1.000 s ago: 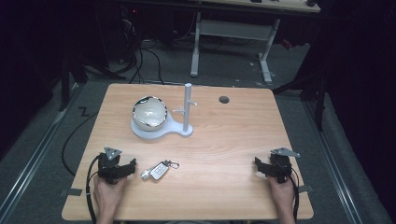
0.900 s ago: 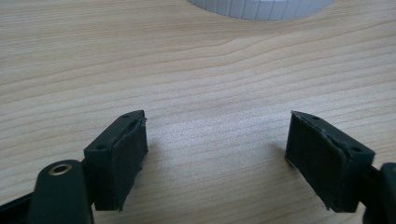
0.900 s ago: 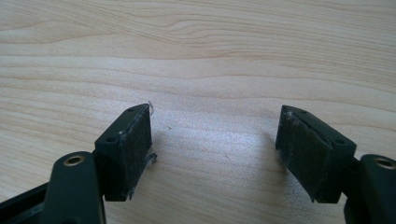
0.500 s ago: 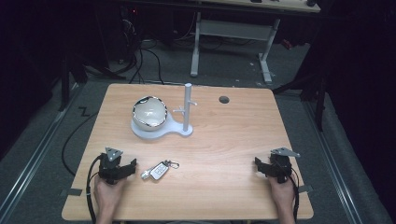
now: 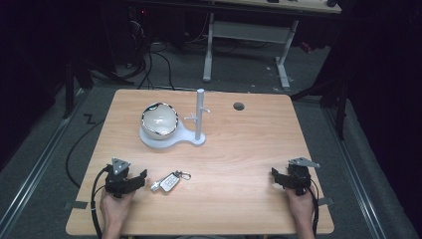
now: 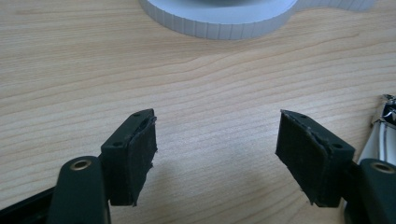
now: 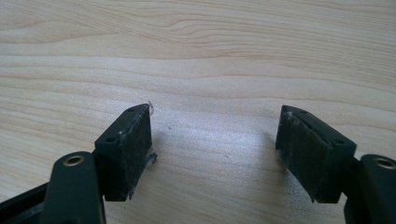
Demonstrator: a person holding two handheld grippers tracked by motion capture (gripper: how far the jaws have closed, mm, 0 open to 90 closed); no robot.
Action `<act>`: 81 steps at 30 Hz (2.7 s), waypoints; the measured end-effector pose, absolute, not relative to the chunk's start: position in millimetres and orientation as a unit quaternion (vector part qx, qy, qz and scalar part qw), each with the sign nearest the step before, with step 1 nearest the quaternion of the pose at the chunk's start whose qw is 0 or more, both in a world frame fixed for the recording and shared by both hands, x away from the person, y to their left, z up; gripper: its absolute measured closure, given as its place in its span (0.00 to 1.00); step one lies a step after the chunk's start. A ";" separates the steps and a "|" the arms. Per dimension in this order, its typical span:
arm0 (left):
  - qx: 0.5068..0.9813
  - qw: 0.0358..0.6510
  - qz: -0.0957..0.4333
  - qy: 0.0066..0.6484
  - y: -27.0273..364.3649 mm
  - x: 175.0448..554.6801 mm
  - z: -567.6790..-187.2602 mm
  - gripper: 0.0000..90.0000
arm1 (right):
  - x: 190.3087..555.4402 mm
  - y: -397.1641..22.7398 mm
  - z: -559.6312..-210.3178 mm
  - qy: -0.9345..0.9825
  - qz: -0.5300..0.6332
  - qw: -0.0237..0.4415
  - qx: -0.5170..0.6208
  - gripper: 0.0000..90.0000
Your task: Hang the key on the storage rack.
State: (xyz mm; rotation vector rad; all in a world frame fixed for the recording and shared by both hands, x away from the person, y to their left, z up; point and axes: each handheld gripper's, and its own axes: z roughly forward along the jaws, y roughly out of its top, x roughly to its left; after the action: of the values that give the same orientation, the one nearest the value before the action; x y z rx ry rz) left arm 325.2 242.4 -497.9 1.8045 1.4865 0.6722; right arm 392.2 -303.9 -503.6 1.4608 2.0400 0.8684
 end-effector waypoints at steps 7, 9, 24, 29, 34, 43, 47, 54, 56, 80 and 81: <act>0.704 0.347 0.238 0.571 237.1 324.5 -494.0 0.35 | 392.2 -303.9 -503.6 0.746 0.317 0.241 0.534 0.30; 0.703 0.350 0.237 0.572 236.6 323.8 -493.0 0.35 | 392.2 -303.9 -503.6 0.746 0.317 0.241 0.534 0.30; 0.710 0.408 0.191 0.541 225.1 319.5 -479.1 0.24 | 392.1 -303.9 -503.6 0.746 0.317 0.241 0.534 0.30; 0.727 0.424 0.167 0.513 217.2 314.6 -475.0 0.28 | 392.1 -303.9 -503.6 0.746 0.317 0.241 0.534 0.30; 0.743 0.424 0.169 0.489 203.0 311.7 -473.1 0.29 | 392.1 -303.9 -503.6 0.746 0.317 0.241 0.534 0.30; 0.763 0.409 0.150 0.478 186.2 315.9 -483.4 0.35 | 392.2 -304.0 -503.6 0.746 0.318 0.241 0.534 0.30; 0.768 0.401 0.144 0.478 182.9 318.0 -488.5 0.38 | 392.2 -304.0 -503.6 0.746 0.318 0.241 0.533 0.30; 0.771 0.394 0.146 0.478 177.4 321.9 -494.8 0.44 | 392.2 -304.0 -503.6 0.746 0.318 0.241 0.534 0.30; 0.773 0.391 0.145 0.478 175.9 323.1 -496.8 0.46 | 392.1 -304.0 -503.6 0.746 0.317 0.241 0.534 0.30; 0.772 0.393 0.160 0.473 177.6 322.1 -503.1 0.67 | 392.1 -304.0 -503.6 0.746 0.317 0.241 0.534 0.30; 0.772 0.395 0.158 0.472 177.7 322.0 -502.3 0.67 | 392.1 -304.0 -503.6 0.746 0.317 0.241 0.534 0.30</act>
State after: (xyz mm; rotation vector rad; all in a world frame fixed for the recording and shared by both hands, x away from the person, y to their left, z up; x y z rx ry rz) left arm 322.0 177.7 -502.3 1.9576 1.1977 0.4013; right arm 392.1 -304.0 -503.6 1.4603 2.0408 0.8682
